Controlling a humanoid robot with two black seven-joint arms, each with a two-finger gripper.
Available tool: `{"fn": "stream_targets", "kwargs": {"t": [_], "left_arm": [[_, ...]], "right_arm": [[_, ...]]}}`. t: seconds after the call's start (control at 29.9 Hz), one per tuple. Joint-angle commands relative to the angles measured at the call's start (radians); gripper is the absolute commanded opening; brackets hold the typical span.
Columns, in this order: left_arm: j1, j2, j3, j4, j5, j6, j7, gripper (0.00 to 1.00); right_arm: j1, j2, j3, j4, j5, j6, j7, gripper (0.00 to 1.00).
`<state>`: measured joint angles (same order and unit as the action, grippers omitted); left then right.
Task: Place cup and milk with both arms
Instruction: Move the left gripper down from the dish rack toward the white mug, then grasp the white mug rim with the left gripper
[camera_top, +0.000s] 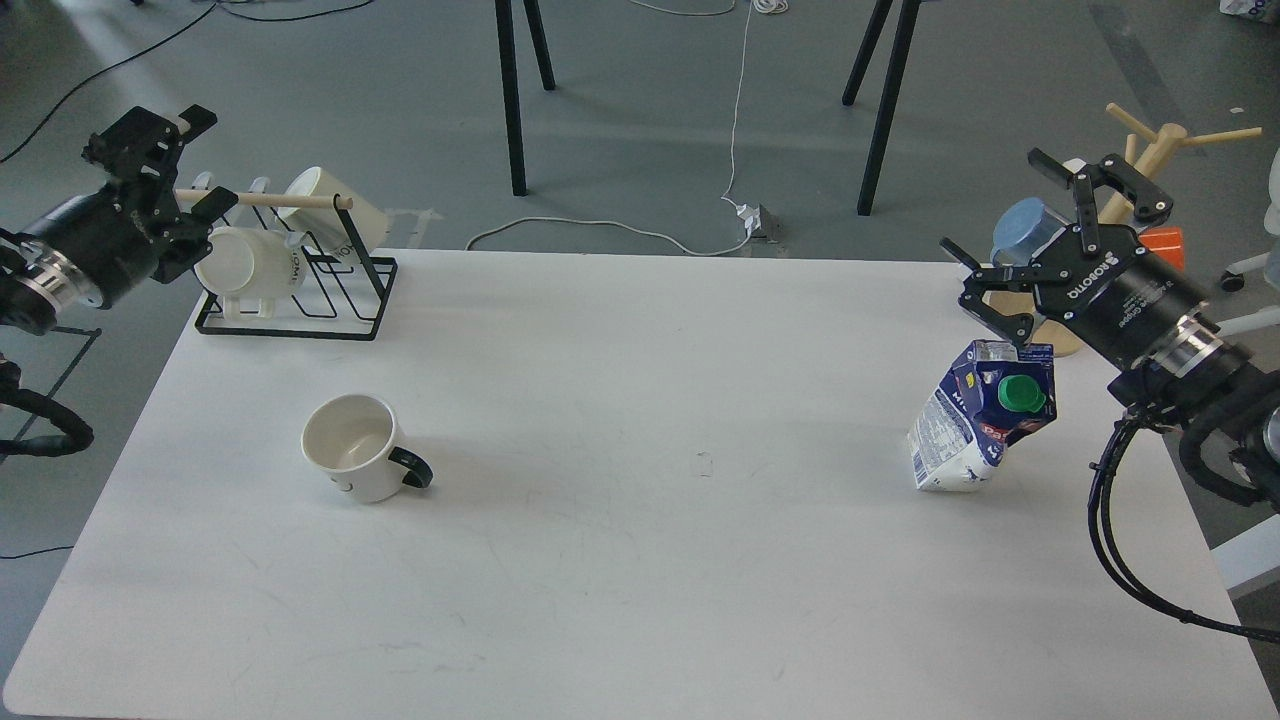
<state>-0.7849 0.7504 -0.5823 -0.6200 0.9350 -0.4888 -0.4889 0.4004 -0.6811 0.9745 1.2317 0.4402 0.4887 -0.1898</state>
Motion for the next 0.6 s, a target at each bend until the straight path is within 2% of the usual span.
{"fn": "stream_targets", "kwargs": {"t": [0.0, 0.13, 0.23, 0.27, 0.37, 0.57], "left_arm": [[-0.048, 0.029, 0.004, -0.053, 0.399, 0.0, 0.0, 1.0], [-0.036, 0.164, 0.015, -0.252, 0.752, 0.0, 0.0, 1.0], [0.006, 0.234, 0.094, -0.403, 0.896, 0.0, 0.0, 1.0], [0.01, 0.242, 0.126, -0.435, 0.932, 0.027, 0.0, 1.0], [0.018, 0.235, 0.196, -0.452, 1.007, 0.102, 0.0, 1.0], [0.039, 0.17, 0.226, -0.431, 1.032, 0.119, 0.0, 1.0]], "right_arm": [[0.0, 0.002, 0.016, 0.0, 0.0, 0.0, 0.001, 0.98], [0.0, 0.003, 0.021, 0.0, 0.0, 0.0, 0.001, 0.98], [0.0, 0.003, 0.02, -0.001, 0.0, 0.0, 0.001, 0.98], [0.0, 0.002, 0.02, -0.001, 0.0, 0.0, 0.001, 0.98], [0.0, 0.002, 0.018, -0.001, 0.0, 0.0, 0.001, 0.98], [-0.014, 0.002, 0.018, -0.001, 0.0, 0.0, 0.0, 0.98]]}}
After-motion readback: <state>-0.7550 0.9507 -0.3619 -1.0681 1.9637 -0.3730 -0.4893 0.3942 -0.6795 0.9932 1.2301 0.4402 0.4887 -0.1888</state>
